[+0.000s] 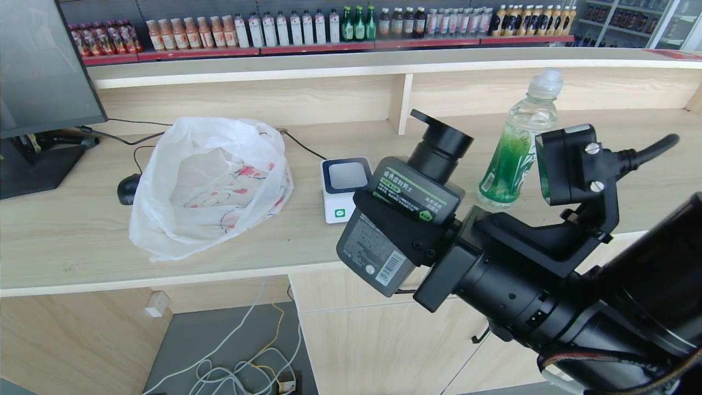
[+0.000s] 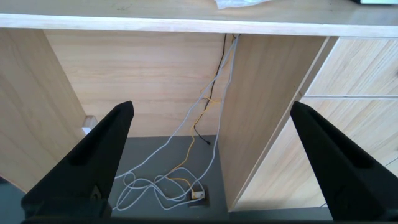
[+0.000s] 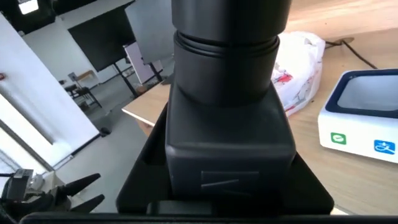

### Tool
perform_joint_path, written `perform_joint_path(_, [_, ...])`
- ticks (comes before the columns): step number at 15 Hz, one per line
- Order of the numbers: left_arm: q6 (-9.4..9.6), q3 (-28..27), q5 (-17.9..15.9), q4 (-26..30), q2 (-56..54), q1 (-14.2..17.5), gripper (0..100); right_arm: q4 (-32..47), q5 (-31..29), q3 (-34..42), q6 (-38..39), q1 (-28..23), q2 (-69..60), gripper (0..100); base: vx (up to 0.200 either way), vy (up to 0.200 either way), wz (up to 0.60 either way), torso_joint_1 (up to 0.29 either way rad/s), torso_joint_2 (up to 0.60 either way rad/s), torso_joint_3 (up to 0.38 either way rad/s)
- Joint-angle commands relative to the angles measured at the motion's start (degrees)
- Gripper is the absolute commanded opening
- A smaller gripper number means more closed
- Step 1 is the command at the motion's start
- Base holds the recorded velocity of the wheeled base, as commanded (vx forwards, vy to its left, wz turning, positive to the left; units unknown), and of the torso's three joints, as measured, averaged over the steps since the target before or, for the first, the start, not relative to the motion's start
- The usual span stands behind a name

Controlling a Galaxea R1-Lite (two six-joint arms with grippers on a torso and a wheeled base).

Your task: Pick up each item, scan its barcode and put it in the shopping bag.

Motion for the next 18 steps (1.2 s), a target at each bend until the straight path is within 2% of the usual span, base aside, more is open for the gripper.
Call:
perform_joint_path(1, [0.0, 0.0, 0.0, 0.0, 0.0, 0.0, 100, -0.1, -3.5, 1.7, -2.4, 0.0, 0.3, 0, 0.0, 0.0, 0.0, 0.0, 0.0, 0.0])
perform_joint_path(3, [0.0, 0.0, 0.0, 0.0, 0.0, 0.0, 100, 0.0, -7.3, 2.9, -4.5, 0.0, 0.3, 0, 0.0, 0.0, 0.0, 0.0, 0.0, 0.0])
perform_joint_path(5, [0.0, 0.0, 0.0, 0.0, 0.0, 0.0, 100, 0.7, -14.3, 2.6, -11.2, 0.0, 0.7, 0, 0.0, 0.0, 0.0, 0.0, 0.0, 0.0])
perform_joint_path(7, [0.0, 0.0, 0.0, 0.0, 0.0, 0.0, 100, 0.7, -16.6, 2.7, -15.8, -0.1, 1.1, 0, 0.0, 0.0, 0.0, 0.0, 0.0, 0.0])
perform_joint_path(8, [0.0, 0.0, 0.0, 0.0, 0.0, 0.0, 100, 0.6, -21.8, 1.6, -18.6, -0.4, 2.1, 0, 0.0, 0.0, 0.0, 0.0, 0.0, 0.0])
perform_joint_path(9, [0.08, 0.0, 0.0, 0.0, 0.0, 0.0, 100, 0.6, -23.5, 0.0, -19.5, -0.4, 3.1, 0, 0.0, 0.0, 0.0, 0.0, 0.0, 0.0])
perform_joint_path(11, [0.08, 0.0, 0.0, 0.0, 0.0, 0.0, 100, -0.1, -25.0, -3.9, -25.8, -2.3, 5.0, 0, 0.0, 0.0, 0.0, 0.0, 0.0, 0.0])
perform_joint_path(12, [0.08, 0.0, 0.0, 0.0, 0.0, 0.0, 100, -0.4, -25.1, -4.5, -26.3, -2.6, 5.4, 0, 0.0, 0.0, 0.0, 0.0, 0.0, 0.0])
perform_joint_path(13, [0.17, 0.0, 0.0, 0.0, 0.0, 0.0, 100, -2.2, -25.4, -7.4, -29.9, -5.2, 7.4, 0, 0.0, 0.0, 0.0, 0.0, 0.0, 0.0])
perform_joint_path(15, [0.08, 0.0, 0.0, 0.0, 0.0, 0.0, 100, -5.0, -25.9, -8.8, -34.9, -9.0, 8.5, 0, 0.0, 0.0, 0.0, 0.0, 0.0, 0.0])
perform_joint_path(18, [-0.09, 0.0, 0.0, 0.0, 0.0, 0.0, 100, -8.3, -26.9, -9.6, -41.0, -10.6, 9.8, 0, 0.0, 0.0, 0.0, 0.0, 0.0, 0.0])
